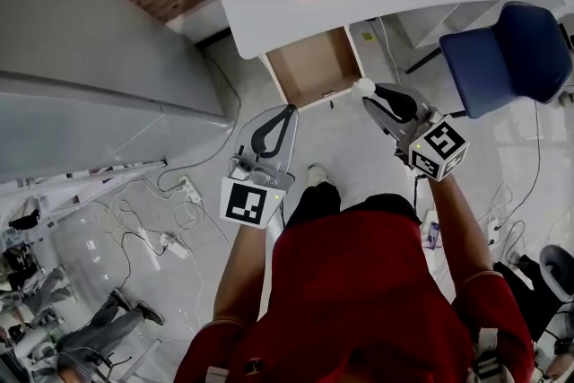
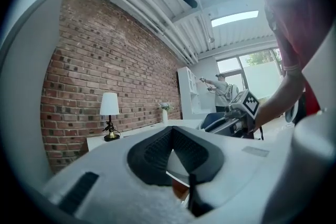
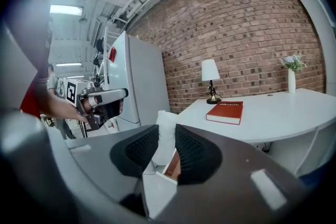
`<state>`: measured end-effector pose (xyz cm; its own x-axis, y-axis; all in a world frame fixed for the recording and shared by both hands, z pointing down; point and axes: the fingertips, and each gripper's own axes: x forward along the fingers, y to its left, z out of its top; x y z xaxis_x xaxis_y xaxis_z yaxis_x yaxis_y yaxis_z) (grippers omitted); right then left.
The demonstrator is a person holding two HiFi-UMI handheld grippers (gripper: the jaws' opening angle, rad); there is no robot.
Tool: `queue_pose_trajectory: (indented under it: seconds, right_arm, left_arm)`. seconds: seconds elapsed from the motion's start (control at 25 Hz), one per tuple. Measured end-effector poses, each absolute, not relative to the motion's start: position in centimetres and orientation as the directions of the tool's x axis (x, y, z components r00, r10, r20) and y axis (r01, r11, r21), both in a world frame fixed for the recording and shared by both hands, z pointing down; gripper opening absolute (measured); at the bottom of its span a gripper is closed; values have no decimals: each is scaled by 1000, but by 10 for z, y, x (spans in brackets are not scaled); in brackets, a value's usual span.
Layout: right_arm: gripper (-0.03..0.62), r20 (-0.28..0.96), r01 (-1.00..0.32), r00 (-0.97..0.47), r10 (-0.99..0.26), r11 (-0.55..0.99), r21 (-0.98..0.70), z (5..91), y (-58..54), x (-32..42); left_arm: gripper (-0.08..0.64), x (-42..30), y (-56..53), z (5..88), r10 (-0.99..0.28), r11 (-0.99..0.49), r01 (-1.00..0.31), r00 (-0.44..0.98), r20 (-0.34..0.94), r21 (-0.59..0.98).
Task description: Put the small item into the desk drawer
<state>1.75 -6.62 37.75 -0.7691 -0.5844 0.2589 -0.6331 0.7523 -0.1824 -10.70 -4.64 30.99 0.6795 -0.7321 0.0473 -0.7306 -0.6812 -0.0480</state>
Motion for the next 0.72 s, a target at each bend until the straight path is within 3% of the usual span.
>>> queue_pose_trajectory:
  seconds: [0.72]
  right_arm:
    - [114,565,-634,-693,-447,751,-185,559,-187,-27]
  left_arm:
    - [-2,-132,-137,421,-721,-690,-723,680,133,-38]
